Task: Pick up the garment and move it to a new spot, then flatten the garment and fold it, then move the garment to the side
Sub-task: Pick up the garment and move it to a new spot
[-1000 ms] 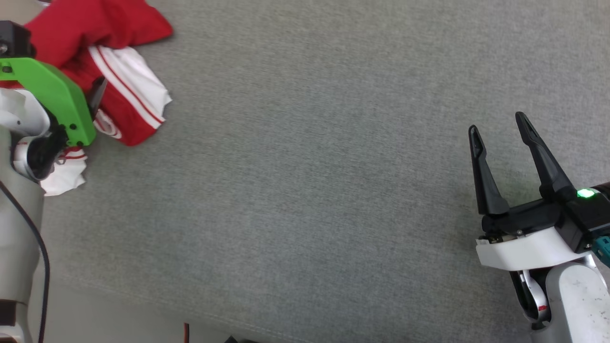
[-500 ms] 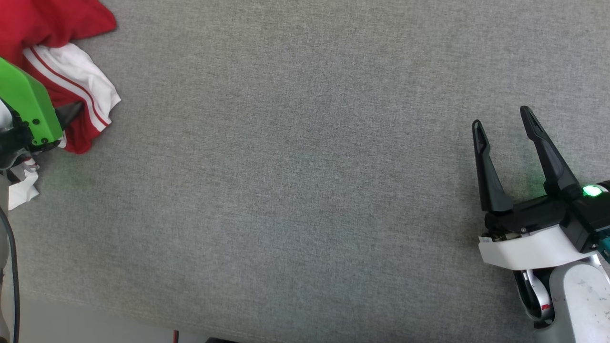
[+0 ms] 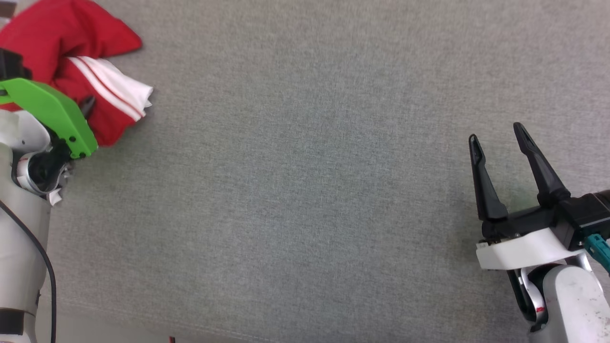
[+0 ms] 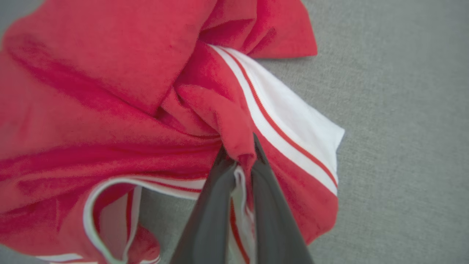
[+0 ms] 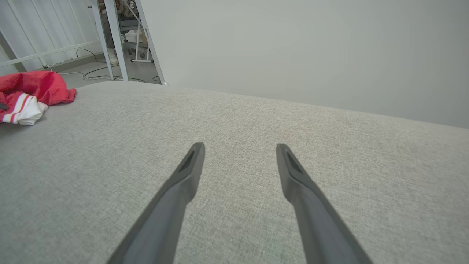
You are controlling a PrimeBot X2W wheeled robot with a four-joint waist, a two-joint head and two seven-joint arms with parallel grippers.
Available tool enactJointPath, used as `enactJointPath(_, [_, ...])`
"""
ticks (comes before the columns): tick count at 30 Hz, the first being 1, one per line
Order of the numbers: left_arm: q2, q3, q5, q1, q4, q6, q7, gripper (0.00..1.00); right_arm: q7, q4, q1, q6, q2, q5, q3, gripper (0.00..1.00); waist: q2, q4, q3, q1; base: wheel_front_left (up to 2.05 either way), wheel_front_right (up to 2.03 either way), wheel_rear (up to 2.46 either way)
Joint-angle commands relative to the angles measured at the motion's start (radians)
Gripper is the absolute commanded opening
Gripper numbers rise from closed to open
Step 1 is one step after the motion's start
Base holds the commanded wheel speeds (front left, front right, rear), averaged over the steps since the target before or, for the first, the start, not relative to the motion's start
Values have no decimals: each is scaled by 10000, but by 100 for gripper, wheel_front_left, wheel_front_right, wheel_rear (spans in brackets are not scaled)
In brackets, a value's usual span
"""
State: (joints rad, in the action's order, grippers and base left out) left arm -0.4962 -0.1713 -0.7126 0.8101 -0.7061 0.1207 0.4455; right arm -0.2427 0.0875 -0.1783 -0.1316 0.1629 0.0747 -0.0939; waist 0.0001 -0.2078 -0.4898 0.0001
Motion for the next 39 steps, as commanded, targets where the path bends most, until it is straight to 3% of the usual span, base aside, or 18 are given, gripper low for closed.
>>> enactJointPath(1, [72, -20, 144, -80, 346, 69, -563, 0, -100, -130, 140, 9, -90, 13, 83, 100, -1, 7, 1021, -1, 0, 0, 0])
enactJointPath(11, [-81, -279, 375, -862, 2576, 92, -2385, 0, -184, -787, 707, 9, -588, 99, 456, 100, -1, 380, 2699, -1, 0, 0, 0])
enactJointPath(22, [566, -1085, 742, -913, 4708, -103, -2411, 0, -189, -781, 1041, 9, -888, 125, 1171, 100, -1, 1422, 3493, -1, 0, 0, 0])
enactJointPath(32, [1773, -2565, 520, -523, 4801, 35, -2081, 0, -190, -620, 1042, 9, -926, 21, 1959, 100, -1, 2912, 3485, -1, 0, 0, 0])
enactJointPath(39, [3124, -3992, 526, 154, 4121, 87, -2575, 0, -190, -499, 994, 9, -958, 14, 2244, 100, -1, 3864, 3102, -1, 0, 0, 0])
